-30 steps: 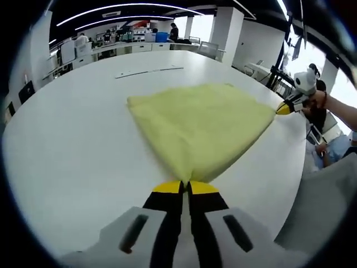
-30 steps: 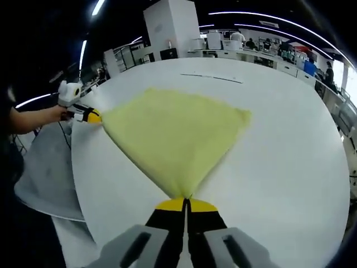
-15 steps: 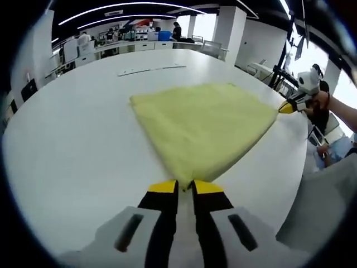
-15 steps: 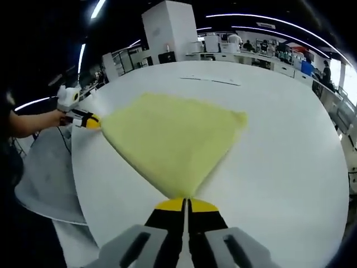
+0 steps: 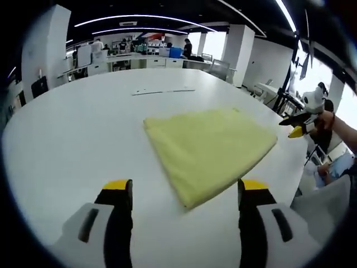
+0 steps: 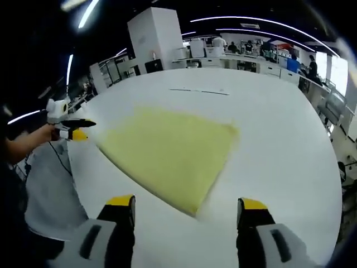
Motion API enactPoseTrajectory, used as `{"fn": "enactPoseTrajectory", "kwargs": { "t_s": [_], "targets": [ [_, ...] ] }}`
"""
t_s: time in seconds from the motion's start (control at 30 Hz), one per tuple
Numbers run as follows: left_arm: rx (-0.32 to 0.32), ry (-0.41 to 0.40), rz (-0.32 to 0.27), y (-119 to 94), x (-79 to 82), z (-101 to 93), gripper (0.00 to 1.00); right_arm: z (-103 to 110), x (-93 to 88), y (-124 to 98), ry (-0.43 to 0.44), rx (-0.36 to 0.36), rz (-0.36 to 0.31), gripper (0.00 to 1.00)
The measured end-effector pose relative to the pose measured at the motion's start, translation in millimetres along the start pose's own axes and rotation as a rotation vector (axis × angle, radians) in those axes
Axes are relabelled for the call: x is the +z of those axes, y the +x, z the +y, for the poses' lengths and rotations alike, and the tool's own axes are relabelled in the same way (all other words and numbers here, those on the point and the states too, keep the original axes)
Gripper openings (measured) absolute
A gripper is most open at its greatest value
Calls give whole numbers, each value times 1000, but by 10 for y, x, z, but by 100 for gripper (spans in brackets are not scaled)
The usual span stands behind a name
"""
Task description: Fold the garment on the visible template until the final outline fits inside the template.
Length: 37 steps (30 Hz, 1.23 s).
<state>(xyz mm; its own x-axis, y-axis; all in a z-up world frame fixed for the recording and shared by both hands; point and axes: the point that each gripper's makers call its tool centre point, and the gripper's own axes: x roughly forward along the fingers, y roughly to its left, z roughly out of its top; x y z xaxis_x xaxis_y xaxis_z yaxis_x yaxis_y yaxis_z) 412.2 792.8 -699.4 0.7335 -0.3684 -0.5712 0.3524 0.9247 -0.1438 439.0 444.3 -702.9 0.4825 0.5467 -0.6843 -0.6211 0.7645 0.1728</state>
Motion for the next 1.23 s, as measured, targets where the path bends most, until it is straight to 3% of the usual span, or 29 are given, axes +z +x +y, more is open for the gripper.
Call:
{"fn": "enactPoseTrajectory", "kwargs": {
  "t_s": [0.2, 0.43, 0.53, 0.67, 0.87, 1.23],
  "targets": [
    [-3, -22, -31, -176, 121, -103, 93, 139, 210, -179, -28, 2, -54, 88],
    [7, -41, -62, -394, 224, -174, 99, 268, 351, -371, -57, -13, -114, 99],
    [15, -57, -71, -454, 230, -214, 99, 334, 329, -407, -65, -20, -113, 100],
    [35, -6, -55, -517, 182, -266, 99, 385, 271, -436, -87, -36, -103, 100],
    [58, -20, -75, -637, 156, -277, 99, 439, 199, -481, -81, -50, -112, 99],
    [107, -21, -49, -713, 55, -249, 99, 490, 102, -509, -99, -74, -100, 99]
  ]
}}
